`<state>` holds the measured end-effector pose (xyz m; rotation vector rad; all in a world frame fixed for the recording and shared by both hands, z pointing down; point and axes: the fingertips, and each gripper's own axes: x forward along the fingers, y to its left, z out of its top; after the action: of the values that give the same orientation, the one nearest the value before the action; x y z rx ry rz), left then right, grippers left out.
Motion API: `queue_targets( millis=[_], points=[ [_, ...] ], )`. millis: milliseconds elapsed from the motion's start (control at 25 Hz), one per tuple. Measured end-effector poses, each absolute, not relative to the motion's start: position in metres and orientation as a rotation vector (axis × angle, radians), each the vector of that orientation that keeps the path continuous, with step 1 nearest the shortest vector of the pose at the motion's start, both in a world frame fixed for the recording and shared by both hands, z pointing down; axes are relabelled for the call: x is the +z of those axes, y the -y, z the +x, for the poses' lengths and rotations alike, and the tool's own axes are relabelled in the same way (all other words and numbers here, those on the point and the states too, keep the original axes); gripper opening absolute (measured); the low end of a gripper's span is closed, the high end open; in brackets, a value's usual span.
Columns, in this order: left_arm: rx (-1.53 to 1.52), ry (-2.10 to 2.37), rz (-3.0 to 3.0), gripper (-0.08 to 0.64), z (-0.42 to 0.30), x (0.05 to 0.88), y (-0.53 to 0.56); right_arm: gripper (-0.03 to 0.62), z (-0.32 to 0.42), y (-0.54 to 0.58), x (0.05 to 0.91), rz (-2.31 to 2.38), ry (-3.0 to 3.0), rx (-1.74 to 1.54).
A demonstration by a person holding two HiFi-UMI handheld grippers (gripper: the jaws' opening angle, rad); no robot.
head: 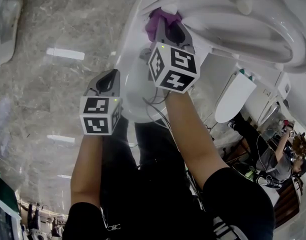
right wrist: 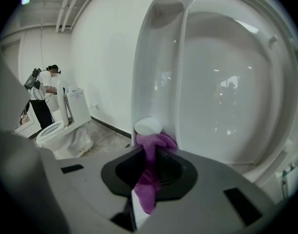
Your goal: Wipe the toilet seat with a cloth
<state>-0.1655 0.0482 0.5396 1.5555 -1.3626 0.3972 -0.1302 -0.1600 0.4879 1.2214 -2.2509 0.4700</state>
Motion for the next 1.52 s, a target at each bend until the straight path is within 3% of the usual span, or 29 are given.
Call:
queue_targets(
  millis=[360, 840, 1520],
  points=[
    [0.386, 1.355, 1.556, 0.008, -0.162, 0.537, -0.045, 0.058, -0.106, 0.155, 0.454, 1.300, 2.261, 0.529],
    [0.388, 1.368, 1.561, 0.008, -0.182, 0.527, -0.054, 0.058, -0.136, 0.175, 0.405, 1.331, 2.367, 0.442],
    [0.378, 1.359, 1.592, 0.008, -0.179, 0.520, -0.059, 0.058, -0.142, 0.175, 0.420, 1.256, 2.289, 0.515]
  ],
)
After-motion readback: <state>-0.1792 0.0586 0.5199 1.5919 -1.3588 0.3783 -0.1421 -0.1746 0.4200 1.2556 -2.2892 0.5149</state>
